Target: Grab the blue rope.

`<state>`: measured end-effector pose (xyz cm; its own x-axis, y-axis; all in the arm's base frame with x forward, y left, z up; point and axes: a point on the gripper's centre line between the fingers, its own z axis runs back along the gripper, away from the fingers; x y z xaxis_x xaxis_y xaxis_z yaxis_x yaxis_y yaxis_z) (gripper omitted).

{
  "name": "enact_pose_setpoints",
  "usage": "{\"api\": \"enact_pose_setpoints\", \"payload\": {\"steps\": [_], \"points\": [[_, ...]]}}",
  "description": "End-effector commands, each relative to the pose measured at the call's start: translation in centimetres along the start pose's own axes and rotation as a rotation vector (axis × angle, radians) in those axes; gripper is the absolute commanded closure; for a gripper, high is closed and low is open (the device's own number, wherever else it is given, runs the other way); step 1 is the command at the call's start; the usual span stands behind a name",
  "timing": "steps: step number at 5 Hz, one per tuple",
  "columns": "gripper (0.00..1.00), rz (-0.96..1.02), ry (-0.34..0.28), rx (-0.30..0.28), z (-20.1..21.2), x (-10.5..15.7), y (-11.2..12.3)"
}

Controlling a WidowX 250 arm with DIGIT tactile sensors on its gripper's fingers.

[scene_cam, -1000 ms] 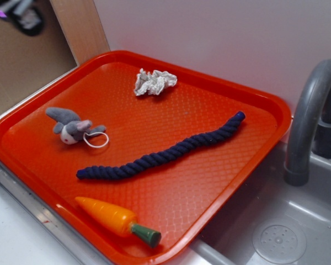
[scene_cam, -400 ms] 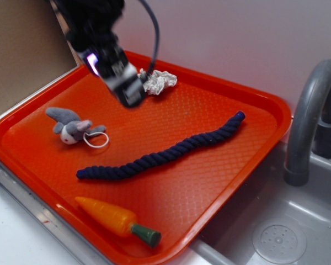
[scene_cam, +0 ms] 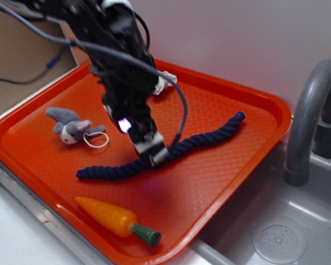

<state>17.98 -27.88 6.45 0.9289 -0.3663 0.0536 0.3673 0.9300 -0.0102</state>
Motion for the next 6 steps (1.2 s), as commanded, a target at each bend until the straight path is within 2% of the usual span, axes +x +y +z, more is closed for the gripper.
{"api": "enact_pose_setpoints", "payload": {"steps": [1, 2, 3, 4, 5, 6], "points": [[0.0, -0.081, 0.04, 0.025, -2.2, -0.4, -1.4], [1.0, -0.107, 0.037, 0.046, -2.4, -0.4, -1.8], [1.0, -0.106, 0.021, 0.062, -1.7, -0.5, -1.5], [1.0, -0.058, 0.007, 0.046, -0.1, -0.2, -0.3], [1.0, 0.085, -0.073, 0.049, 4.8, 1.8, 3.2], [1.0, 0.242, -0.184, -0.022, 9.6, 2.1, 7.5]]}}
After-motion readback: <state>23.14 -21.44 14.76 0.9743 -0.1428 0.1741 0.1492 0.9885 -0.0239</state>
